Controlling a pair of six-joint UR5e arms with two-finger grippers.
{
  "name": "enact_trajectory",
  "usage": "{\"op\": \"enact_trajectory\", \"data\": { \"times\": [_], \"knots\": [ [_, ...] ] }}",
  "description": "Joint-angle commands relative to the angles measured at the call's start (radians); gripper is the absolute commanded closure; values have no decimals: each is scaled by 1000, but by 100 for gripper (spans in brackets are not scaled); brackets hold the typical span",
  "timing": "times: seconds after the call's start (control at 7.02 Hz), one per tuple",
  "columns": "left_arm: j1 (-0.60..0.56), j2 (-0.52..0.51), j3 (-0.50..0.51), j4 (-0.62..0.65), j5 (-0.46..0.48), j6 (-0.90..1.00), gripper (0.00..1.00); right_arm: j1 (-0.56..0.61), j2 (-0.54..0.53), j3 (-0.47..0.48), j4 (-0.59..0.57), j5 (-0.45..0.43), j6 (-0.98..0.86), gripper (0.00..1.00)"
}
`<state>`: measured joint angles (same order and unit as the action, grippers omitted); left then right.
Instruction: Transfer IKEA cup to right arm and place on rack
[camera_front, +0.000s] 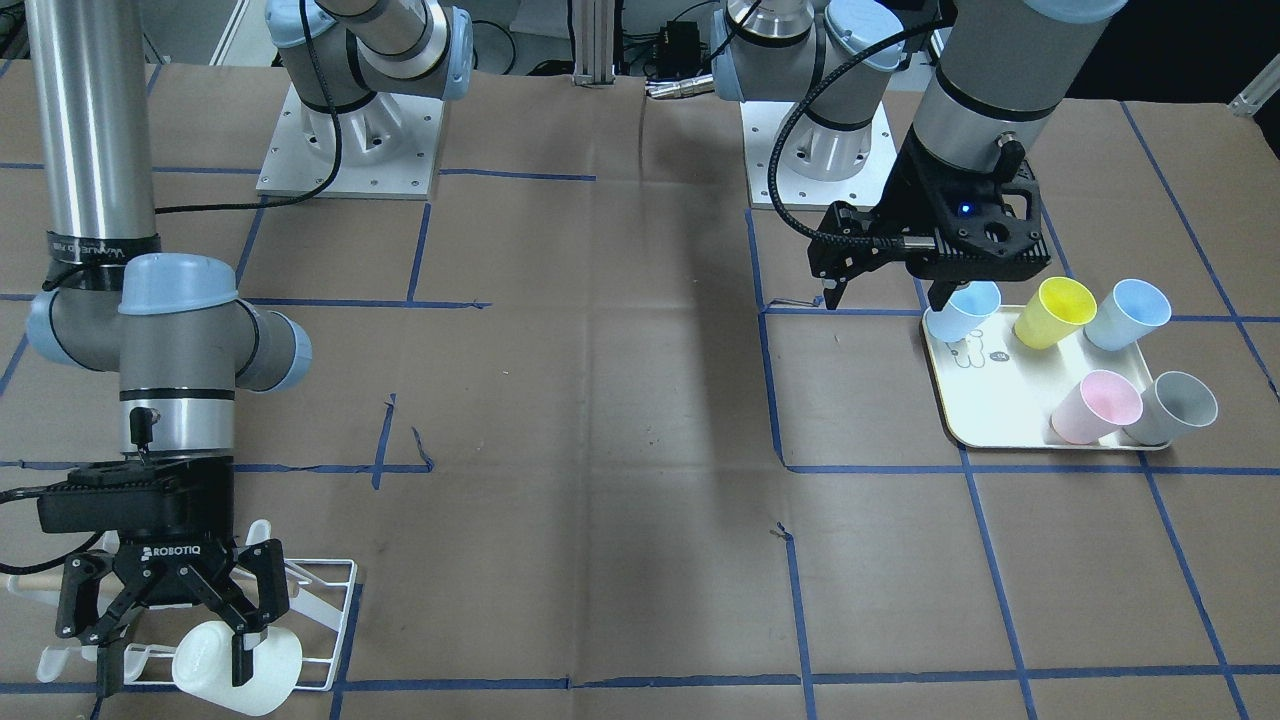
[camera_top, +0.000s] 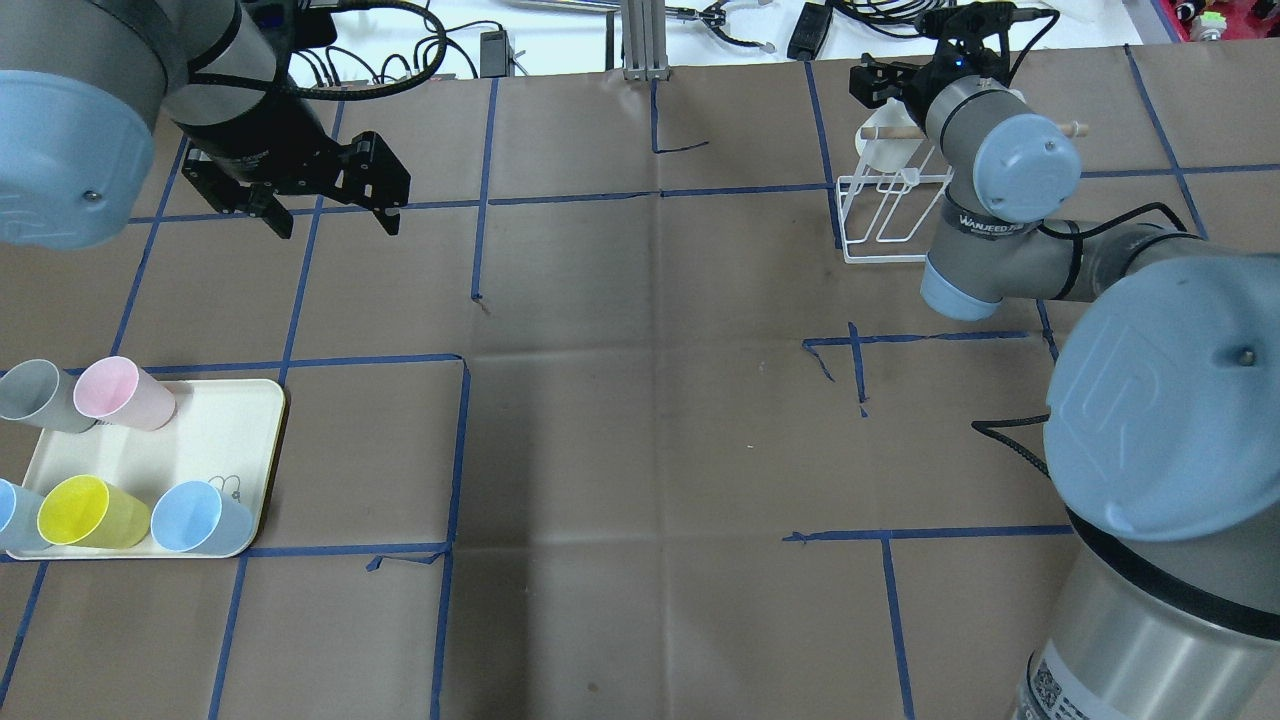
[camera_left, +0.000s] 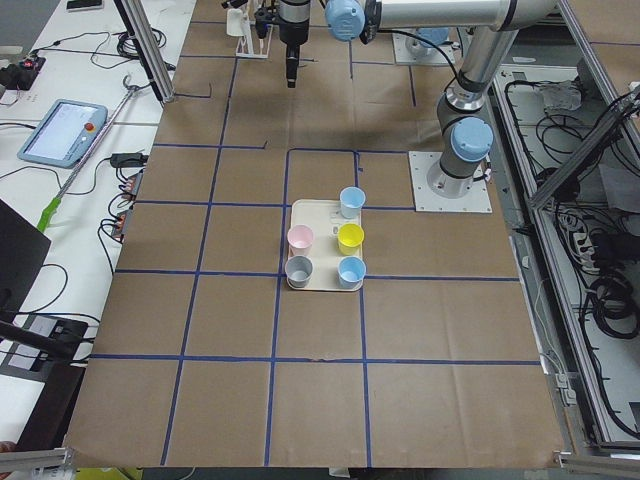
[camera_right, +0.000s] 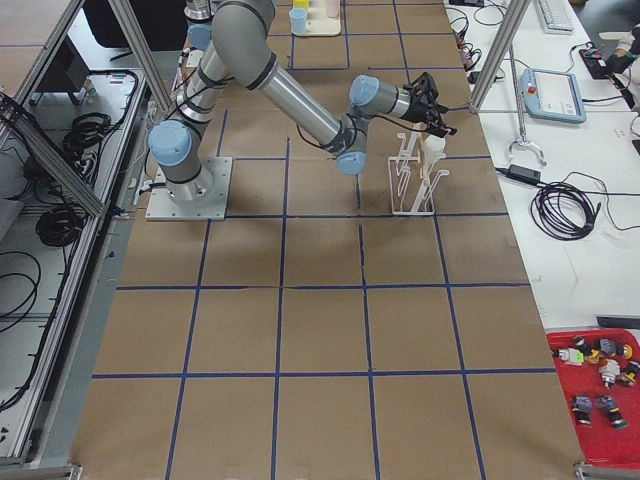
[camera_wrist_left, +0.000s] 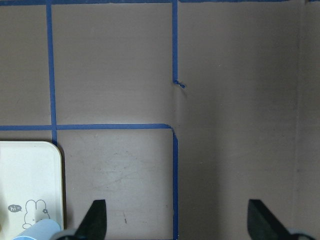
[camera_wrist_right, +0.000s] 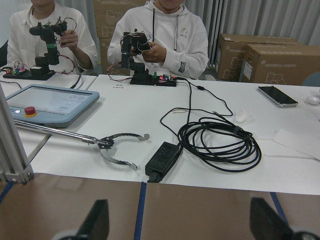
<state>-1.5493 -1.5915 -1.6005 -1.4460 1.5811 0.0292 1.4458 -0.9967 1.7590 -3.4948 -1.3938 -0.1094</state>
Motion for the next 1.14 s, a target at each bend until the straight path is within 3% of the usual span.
{"op": "enact_trajectory", "data": {
  "times": [0.0, 0.28, 0.43, 1.0],
  "knots": [
    [-2, 5, -6, -7, -1, 0, 0, 16, -127, 4, 115, 6, -3, 0],
    [-2, 7, -4, -23, -1, 0, 0, 82, -218, 4, 250, 12, 0, 0],
    [-2, 13, -4, -31, -1, 0, 0, 117, -259, 11, 252, 42, 66, 0],
    [0, 21, -9, -33, -4, 0, 0, 153, -342, 46, 253, 266, 754, 0]
  ]
}}
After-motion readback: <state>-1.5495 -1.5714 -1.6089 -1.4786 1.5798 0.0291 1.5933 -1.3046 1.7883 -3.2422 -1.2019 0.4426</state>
